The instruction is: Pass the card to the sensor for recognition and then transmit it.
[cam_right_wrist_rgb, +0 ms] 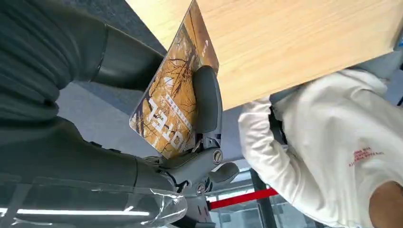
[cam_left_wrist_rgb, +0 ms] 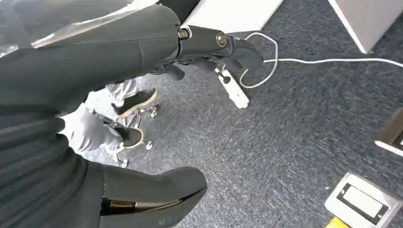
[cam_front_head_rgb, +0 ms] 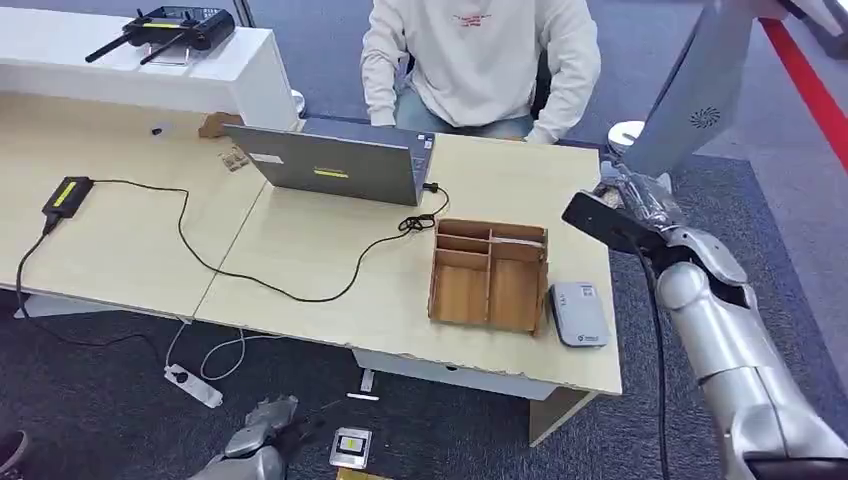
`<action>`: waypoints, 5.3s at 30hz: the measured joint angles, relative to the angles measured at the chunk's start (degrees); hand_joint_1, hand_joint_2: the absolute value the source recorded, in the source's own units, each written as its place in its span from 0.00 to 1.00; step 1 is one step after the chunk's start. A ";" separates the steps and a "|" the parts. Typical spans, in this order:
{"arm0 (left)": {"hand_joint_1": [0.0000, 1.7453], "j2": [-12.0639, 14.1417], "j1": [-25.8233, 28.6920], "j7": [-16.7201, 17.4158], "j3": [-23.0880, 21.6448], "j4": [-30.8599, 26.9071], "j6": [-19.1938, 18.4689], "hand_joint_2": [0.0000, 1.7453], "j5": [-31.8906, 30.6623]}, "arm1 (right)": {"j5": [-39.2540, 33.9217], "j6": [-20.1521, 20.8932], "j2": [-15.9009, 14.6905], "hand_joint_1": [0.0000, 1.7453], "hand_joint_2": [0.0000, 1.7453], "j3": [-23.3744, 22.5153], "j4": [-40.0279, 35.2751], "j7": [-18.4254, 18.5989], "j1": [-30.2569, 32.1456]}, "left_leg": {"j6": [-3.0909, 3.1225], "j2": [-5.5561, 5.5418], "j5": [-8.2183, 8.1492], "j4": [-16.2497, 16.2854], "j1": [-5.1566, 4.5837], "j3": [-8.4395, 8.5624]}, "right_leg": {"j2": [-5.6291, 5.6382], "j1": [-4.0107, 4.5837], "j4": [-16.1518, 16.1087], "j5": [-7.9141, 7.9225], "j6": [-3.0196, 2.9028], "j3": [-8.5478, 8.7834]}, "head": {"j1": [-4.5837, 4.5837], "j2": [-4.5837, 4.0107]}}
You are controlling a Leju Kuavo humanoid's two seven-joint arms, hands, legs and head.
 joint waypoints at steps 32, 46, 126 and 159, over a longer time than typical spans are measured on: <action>0.00 -1.62 1.16 3.78 1.90 0.02 4.90 1.00 0.98 | 0.02 -0.74 -4.44 1.00 1.00 0.24 -2.53 4.13 10.63 | -0.01 0.01 0.00 0.00 0.00 0.02 | 0.00 0.00 -0.01 0.00 0.00 0.01 | 0.00 0.00; 0.00 -1.66 1.14 4.15 1.88 0.02 4.87 1.00 -0.39 | -0.46 3.89 -5.46 1.00 1.00 0.94 -13.15 9.46 16.49 | -0.01 0.01 0.00 0.00 -0.01 0.03 | 0.00 -0.01 -0.01 0.00 0.00 0.00 | 0.00 0.00; 0.00 -2.30 1.19 6.62 4.41 -0.02 6.56 1.00 -4.35 | 4.15 0.98 -7.06 1.00 1.00 1.20 -2.47 9.29 15.74 | 0.02 0.08 0.09 0.00 -0.04 0.67 | 0.03 -0.08 -0.08 0.14 -0.02 0.72 | 0.00 0.00; 0.00 -1.55 0.95 -5.49 4.37 -0.02 5.24 1.00 -0.68 | 8.20 -4.92 2.78 1.00 1.00 0.64 -2.68 -4.20 -16.53 | -0.13 0.16 0.28 0.01 0.04 -0.06 | 0.18 0.02 0.19 0.27 -0.13 -0.16 | -0.02 0.00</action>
